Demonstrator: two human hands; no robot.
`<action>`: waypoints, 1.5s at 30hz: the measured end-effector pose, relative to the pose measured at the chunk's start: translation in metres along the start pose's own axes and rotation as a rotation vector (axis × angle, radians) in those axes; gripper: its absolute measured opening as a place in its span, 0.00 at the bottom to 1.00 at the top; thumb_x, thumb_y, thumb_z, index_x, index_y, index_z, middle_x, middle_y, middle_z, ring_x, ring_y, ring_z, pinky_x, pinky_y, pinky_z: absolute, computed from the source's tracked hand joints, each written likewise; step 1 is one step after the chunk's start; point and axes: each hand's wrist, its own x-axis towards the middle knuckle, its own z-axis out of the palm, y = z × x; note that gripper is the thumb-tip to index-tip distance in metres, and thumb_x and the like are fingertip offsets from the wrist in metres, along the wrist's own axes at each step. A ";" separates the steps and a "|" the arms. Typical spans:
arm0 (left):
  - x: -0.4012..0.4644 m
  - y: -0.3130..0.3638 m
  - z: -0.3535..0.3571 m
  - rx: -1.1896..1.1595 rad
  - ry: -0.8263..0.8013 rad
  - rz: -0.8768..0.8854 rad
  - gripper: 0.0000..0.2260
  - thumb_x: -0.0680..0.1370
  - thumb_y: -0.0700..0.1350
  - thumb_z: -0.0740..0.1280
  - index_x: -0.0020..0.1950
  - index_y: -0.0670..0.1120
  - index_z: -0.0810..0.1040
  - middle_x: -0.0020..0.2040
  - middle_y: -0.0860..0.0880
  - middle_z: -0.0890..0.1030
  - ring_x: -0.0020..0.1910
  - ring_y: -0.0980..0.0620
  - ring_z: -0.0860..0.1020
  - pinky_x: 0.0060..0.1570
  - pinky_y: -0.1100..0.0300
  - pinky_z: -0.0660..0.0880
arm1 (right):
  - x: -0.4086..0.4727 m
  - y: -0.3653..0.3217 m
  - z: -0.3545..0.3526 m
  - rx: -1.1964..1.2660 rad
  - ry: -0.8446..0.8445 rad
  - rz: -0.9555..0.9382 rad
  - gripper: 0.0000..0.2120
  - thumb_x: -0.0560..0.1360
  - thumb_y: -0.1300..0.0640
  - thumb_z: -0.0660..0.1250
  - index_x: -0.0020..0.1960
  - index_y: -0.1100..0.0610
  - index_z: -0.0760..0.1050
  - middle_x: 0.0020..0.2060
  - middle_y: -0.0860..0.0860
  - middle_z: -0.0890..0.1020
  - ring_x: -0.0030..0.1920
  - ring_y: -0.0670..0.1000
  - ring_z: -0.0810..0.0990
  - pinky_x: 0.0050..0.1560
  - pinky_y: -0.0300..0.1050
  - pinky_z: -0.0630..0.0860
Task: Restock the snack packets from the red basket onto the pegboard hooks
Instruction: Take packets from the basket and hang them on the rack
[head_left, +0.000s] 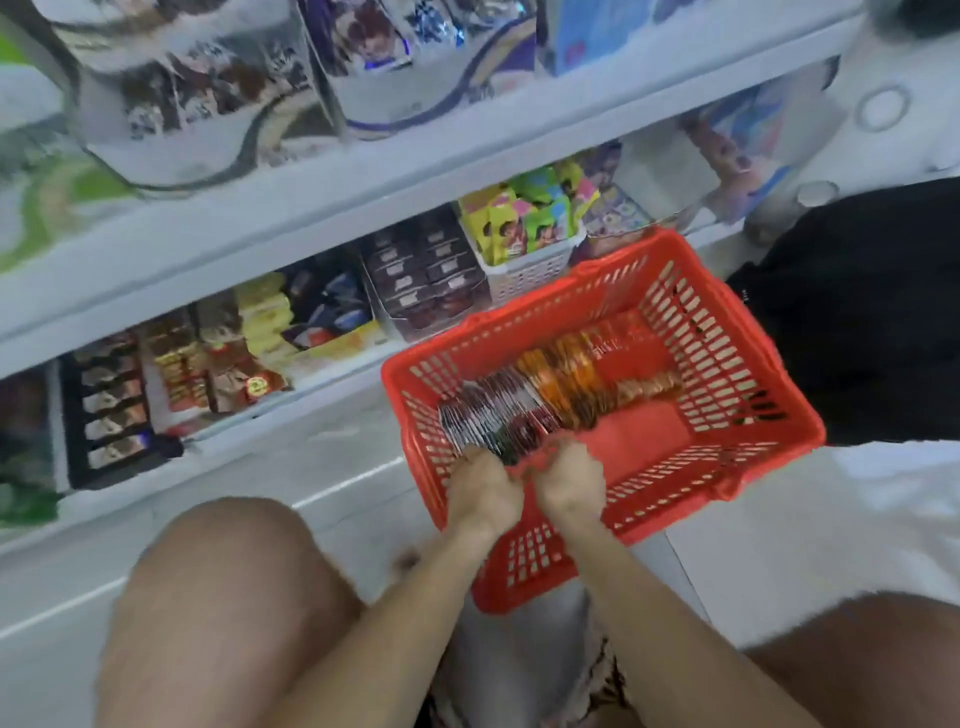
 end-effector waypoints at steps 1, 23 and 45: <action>0.018 -0.003 0.012 0.000 0.016 -0.016 0.26 0.84 0.54 0.67 0.72 0.34 0.70 0.69 0.35 0.77 0.69 0.36 0.76 0.67 0.49 0.72 | 0.018 0.004 0.009 -0.029 0.024 -0.012 0.18 0.76 0.54 0.73 0.65 0.50 0.78 0.57 0.55 0.85 0.60 0.60 0.82 0.58 0.51 0.78; 0.115 -0.013 0.100 0.089 0.377 -0.261 0.40 0.59 0.59 0.87 0.61 0.35 0.83 0.50 0.39 0.85 0.48 0.45 0.85 0.30 0.57 0.80 | 0.106 0.017 0.040 -0.344 0.036 -0.218 0.23 0.69 0.45 0.81 0.57 0.52 0.75 0.54 0.53 0.84 0.57 0.59 0.83 0.53 0.49 0.78; 0.089 -0.020 0.101 0.009 0.478 -0.105 0.33 0.86 0.52 0.65 0.83 0.37 0.55 0.80 0.36 0.61 0.80 0.39 0.63 0.75 0.52 0.68 | 0.102 0.014 0.042 -0.264 0.170 -0.147 0.17 0.73 0.41 0.77 0.50 0.53 0.81 0.49 0.53 0.85 0.53 0.58 0.84 0.47 0.46 0.73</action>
